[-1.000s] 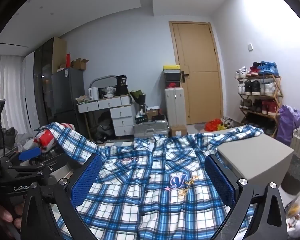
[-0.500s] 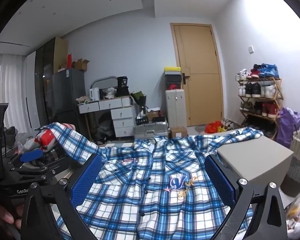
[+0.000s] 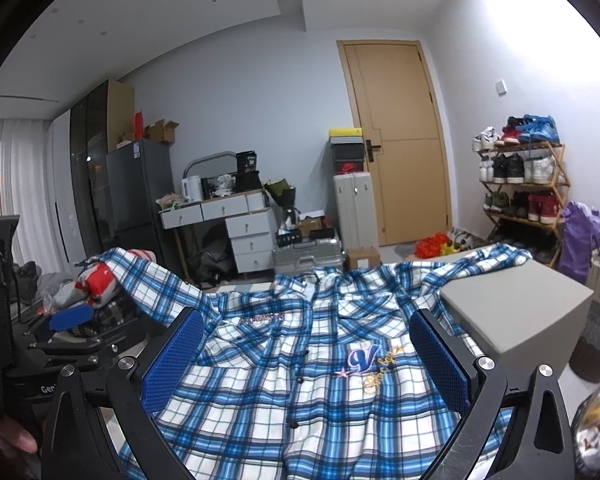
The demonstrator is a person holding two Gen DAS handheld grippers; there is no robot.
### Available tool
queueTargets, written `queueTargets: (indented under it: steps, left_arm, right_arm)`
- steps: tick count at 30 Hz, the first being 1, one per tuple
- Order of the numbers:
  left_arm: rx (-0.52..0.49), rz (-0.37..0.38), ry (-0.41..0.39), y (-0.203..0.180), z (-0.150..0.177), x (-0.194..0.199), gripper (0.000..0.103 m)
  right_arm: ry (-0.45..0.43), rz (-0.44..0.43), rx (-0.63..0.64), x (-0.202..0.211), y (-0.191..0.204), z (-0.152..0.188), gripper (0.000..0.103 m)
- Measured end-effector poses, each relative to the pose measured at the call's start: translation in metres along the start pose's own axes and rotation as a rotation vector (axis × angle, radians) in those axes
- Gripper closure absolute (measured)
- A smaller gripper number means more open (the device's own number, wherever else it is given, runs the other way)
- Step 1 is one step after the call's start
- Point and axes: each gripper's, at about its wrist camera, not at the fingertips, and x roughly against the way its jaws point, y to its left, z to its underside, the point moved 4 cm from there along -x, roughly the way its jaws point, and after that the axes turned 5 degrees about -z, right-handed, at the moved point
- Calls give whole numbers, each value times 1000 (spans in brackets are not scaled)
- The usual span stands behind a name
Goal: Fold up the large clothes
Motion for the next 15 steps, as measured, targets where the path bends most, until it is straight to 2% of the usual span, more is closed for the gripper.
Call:
queueTargets:
  steps: [15]
  left_arm:
    - [0,6,11,-2,1,2,1]
  right_arm:
    - [-11,18,36,5,5,-1,0]
